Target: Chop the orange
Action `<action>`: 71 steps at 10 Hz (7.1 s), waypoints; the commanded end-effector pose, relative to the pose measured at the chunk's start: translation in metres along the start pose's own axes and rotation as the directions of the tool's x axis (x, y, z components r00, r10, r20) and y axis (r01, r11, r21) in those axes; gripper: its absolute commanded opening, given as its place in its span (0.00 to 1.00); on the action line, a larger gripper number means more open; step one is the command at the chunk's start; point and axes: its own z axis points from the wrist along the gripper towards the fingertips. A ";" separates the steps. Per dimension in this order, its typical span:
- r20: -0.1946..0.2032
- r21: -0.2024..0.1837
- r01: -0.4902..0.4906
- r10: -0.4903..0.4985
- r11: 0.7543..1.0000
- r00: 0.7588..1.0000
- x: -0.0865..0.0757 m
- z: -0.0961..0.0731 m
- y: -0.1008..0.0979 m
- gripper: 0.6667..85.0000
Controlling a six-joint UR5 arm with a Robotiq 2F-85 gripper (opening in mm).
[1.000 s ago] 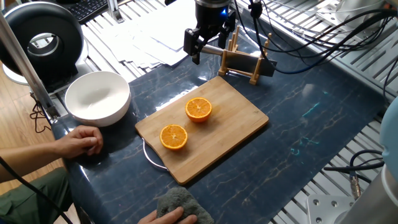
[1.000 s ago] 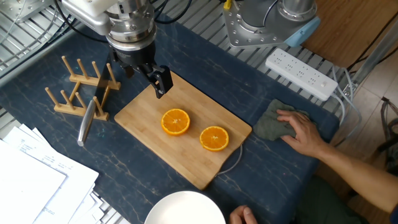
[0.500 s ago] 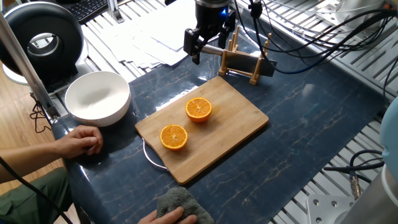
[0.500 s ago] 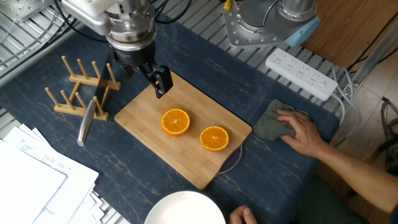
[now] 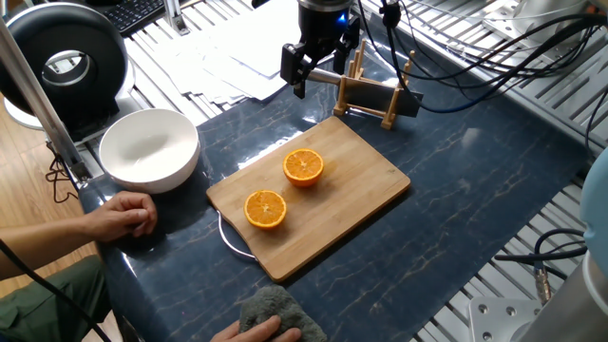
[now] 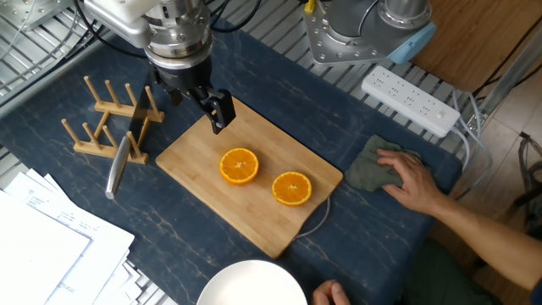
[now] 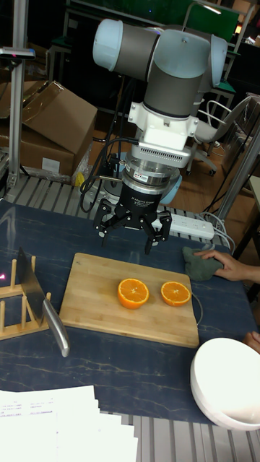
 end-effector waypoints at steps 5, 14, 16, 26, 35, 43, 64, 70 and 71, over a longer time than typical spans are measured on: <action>-0.091 0.067 0.185 -0.179 0.980 0.980 0.017 0.005 -0.011 0.01; -0.046 0.162 0.368 -0.365 0.916 0.930 0.011 0.023 -0.094 0.01; -0.053 0.122 0.337 -0.333 0.934 0.941 0.018 0.011 -0.064 0.01; -0.040 0.134 0.495 -0.494 0.859 0.869 -0.003 0.030 -0.113 0.43; -0.022 0.193 0.588 -0.595 0.786 0.803 -0.028 0.088 -0.164 0.44; 0.011 0.173 0.612 -0.623 0.772 0.782 -0.026 0.108 -0.168 0.42; -0.051 -0.087 0.044 -0.049 0.995 0.998 0.068 -0.013 0.014 0.01; -0.015 -0.055 0.200 -0.201 0.978 0.979 0.019 0.026 0.017 0.01; -0.026 -0.103 0.188 -0.191 0.977 0.981 0.019 0.031 0.030 0.01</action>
